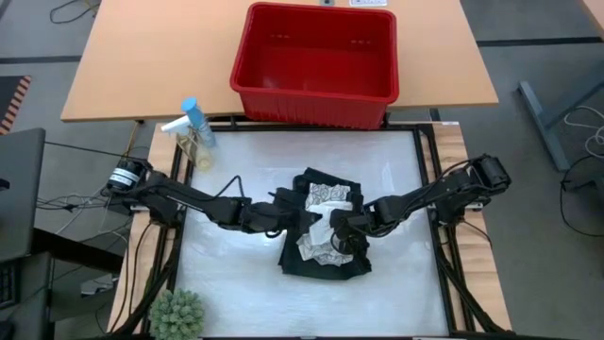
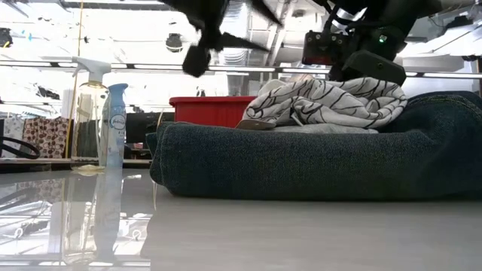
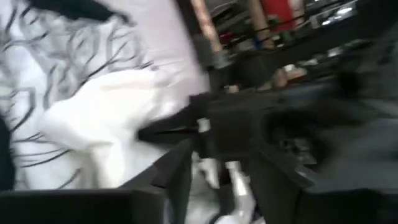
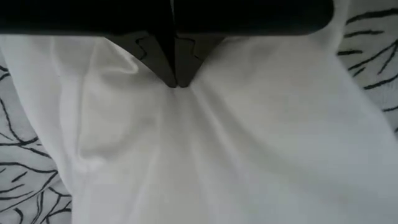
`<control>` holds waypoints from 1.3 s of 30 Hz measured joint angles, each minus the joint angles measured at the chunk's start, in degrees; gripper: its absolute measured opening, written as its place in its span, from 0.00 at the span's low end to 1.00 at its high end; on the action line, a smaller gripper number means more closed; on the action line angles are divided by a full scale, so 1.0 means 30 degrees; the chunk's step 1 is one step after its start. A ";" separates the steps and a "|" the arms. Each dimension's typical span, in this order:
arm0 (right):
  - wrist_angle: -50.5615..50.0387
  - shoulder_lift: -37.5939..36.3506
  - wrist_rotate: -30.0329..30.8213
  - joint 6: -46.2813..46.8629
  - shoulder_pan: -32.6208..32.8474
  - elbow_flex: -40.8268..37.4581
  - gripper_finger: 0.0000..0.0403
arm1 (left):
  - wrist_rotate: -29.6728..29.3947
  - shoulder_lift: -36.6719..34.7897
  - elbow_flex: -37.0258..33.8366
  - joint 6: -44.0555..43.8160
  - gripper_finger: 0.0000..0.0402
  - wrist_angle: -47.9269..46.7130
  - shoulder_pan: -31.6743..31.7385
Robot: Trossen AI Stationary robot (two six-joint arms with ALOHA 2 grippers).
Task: Fold Laundry from Bin
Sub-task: Stack the white boxer on the white shirt
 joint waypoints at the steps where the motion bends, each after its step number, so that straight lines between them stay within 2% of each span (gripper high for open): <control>1: -0.0002 -0.0001 -0.0003 0.0003 -0.0020 0.0003 0.04 | 0.0162 0.0276 0.0000 -0.0258 0.32 -0.0177 0.0085; 4: 0.0042 0.0003 0.0000 0.0010 -0.0028 0.0007 0.04 | 0.0350 0.1226 -0.0346 -0.0938 0.18 -0.0470 0.0273; 8: 0.0042 0.0003 -0.0007 0.0017 -0.0031 0.0007 0.04 | 0.1200 0.2430 -0.0743 -0.0283 0.02 0.1177 0.0695; 10: 0.0042 0.0003 -0.0012 0.0017 -0.0027 0.0007 0.04 | 0.1891 0.2796 -0.0708 -0.0092 0.02 0.1610 0.0805; 16: -0.0065 0.0003 -0.0029 0.0356 -0.0035 0.0019 0.04 | 0.1782 0.3080 -0.0714 -0.2300 0.00 -0.2351 0.0797; 19: -0.0654 0.0004 -0.0052 0.0352 -0.0035 0.0383 0.04 | 0.1556 0.3072 -0.0699 -0.2409 0.00 -0.3220 0.0808; 26: -0.3167 0.0032 0.0044 -0.0312 -0.0034 0.2854 0.04 | 0.1501 0.2909 -0.0721 -0.0709 0.00 -0.0911 0.0845; 29: -0.4185 0.0025 0.0111 -0.0418 0.0213 0.4286 0.04 | 0.1372 0.2817 -0.0721 -0.1187 0.00 -0.1026 0.0845; 34: -0.3065 -0.0012 0.0153 -0.0653 0.1209 0.5394 0.04 | 0.1356 0.2717 -0.0721 -0.0599 0.00 -0.0743 0.0838; 39: -0.0718 0.0046 0.0274 -0.0188 0.2404 0.3822 0.04 | 0.1364 0.2635 -0.0721 -0.0198 0.00 -0.0554 0.0808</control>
